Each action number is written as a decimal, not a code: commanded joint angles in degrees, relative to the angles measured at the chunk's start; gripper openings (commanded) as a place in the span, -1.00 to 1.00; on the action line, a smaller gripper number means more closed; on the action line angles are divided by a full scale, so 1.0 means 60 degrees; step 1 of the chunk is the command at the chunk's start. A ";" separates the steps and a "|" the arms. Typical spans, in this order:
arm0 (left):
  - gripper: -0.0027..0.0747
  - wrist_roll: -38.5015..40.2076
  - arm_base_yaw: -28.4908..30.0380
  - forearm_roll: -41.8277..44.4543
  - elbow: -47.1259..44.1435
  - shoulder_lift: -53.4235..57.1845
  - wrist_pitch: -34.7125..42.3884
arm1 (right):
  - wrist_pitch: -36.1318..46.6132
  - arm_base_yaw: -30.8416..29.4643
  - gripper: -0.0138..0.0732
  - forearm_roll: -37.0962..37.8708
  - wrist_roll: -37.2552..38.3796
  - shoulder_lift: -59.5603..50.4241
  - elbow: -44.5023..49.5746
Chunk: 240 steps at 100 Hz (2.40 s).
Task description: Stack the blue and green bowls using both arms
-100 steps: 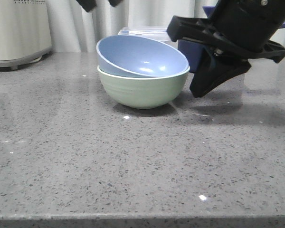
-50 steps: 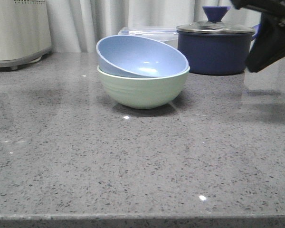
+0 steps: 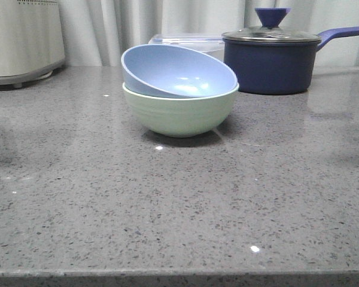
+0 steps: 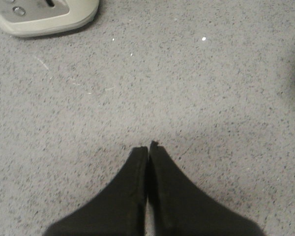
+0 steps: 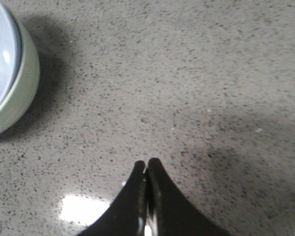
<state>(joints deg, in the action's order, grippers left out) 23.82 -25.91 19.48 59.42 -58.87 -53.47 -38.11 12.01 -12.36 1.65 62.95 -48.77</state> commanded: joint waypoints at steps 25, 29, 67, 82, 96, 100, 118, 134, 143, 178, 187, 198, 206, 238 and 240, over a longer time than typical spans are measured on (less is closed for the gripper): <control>-0.98 0.0159 0.0409 0.0062 -0.1978 0.2674 0.1382 | 0.1238 -0.0151 -0.87 0.0230 -0.0043 -0.1889 0.1125; -0.98 0.0159 0.0409 0.0036 -0.2232 0.2963 0.1397 | 0.1407 -0.0151 -0.87 0.0230 -0.0043 -0.2099 0.1338; -0.98 0.0165 0.0409 -0.0389 -0.3979 0.5411 0.1588 | 0.1927 -0.0151 -0.87 0.0230 -0.0043 -0.4595 0.2923; -0.98 0.0165 0.0409 -0.0445 -0.4445 0.6175 0.1588 | 0.1859 -0.0151 -0.87 0.0230 -0.0043 -0.5249 0.3153; -0.98 0.0165 0.0409 -0.0445 -0.4589 0.6524 0.1523 | 0.1692 -0.0151 -0.87 0.0230 -0.0043 -0.5369 0.3153; -0.98 0.0165 0.0409 -0.0445 -0.4589 0.6539 0.1523 | 0.1687 -0.0151 -0.87 0.0230 -0.0043 -0.5368 0.3153; -0.98 0.0165 0.0409 -0.0445 -0.4589 0.6539 0.1523 | 0.1687 -0.0151 -0.87 0.0230 -0.0043 -0.5368 0.3153; -0.98 0.0165 0.0409 -0.0445 -0.4589 0.6539 0.1523 | 0.1687 -0.0151 -0.87 0.0230 -0.0043 -0.5368 0.3153; -0.98 0.0165 0.0409 -0.0445 -0.4589 0.6539 0.1523 | 0.1687 -0.0151 -0.87 0.0230 -0.0043 -0.5368 0.3153; -0.98 0.0165 0.0409 -0.0067 -0.4589 0.6539 0.1553 | 0.1687 -0.0151 -0.87 0.0230 -0.0043 -0.5368 0.3153; -0.98 0.0165 0.0409 -0.0060 -0.4589 0.6539 0.1756 | 0.1687 -0.0151 -0.87 0.0230 -0.0043 -0.5368 0.3153; -0.98 0.0118 0.0581 -0.0541 -0.4632 0.6633 0.2494 | 0.1687 -0.0151 -0.87 0.0230 -0.0043 -0.5368 0.3153; -0.98 -0.0480 0.0924 -0.0542 -0.4858 0.6734 0.3457 | 0.1687 -0.0151 -0.87 0.0230 -0.0043 -0.5368 0.3153; -0.98 -0.3398 0.2953 -0.2586 -0.6686 0.8033 0.6142 | 0.1687 -0.0151 -0.87 0.0230 -0.0043 -0.5368 0.3153; -0.98 -0.3425 0.3035 -0.2610 -0.6831 0.8108 0.6249 | 0.1687 -0.0151 -0.87 0.0230 -0.0043 -0.5368 0.3153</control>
<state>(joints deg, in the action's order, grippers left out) 6.54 -10.03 7.13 19.58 -11.66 -23.27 -31.60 11.58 -11.01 1.65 30.67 -28.36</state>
